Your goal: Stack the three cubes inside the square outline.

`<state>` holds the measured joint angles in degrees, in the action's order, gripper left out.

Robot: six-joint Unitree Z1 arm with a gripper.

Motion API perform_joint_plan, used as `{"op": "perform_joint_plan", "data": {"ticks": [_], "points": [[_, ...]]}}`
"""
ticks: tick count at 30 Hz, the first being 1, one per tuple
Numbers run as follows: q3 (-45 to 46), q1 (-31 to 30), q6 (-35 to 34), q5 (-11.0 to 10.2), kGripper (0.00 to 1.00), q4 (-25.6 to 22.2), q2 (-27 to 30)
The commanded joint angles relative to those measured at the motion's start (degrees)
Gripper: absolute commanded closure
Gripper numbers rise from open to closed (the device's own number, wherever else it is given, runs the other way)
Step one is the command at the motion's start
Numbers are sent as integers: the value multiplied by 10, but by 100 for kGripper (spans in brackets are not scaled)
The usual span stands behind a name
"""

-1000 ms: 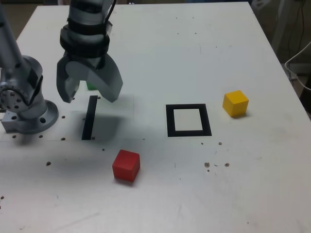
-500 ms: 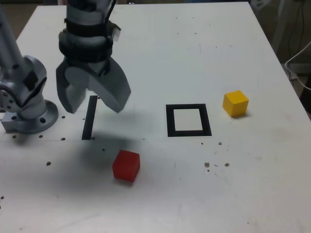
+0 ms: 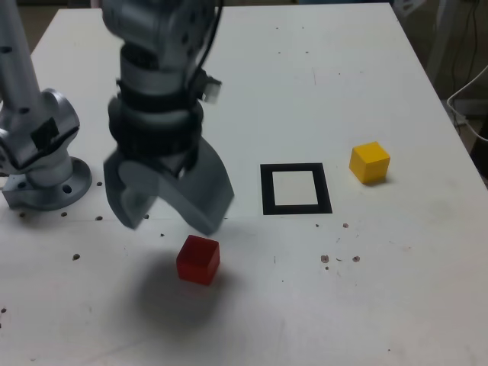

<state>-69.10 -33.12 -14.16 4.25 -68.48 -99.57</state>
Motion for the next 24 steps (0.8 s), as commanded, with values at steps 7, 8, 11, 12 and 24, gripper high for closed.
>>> {"op": "perform_joint_plan", "data": {"ticks": [7,8,11,12,24], "points": [[-26,-35,-33,-26,11,20,-51],[-26,-35,-34,-28,11,20,-56],[-27,-35,-35,-32,12,20,-72],[-27,-35,-35,-33,12,21,-76],[-24,-35,-50,-37,25,41,-126]]}}
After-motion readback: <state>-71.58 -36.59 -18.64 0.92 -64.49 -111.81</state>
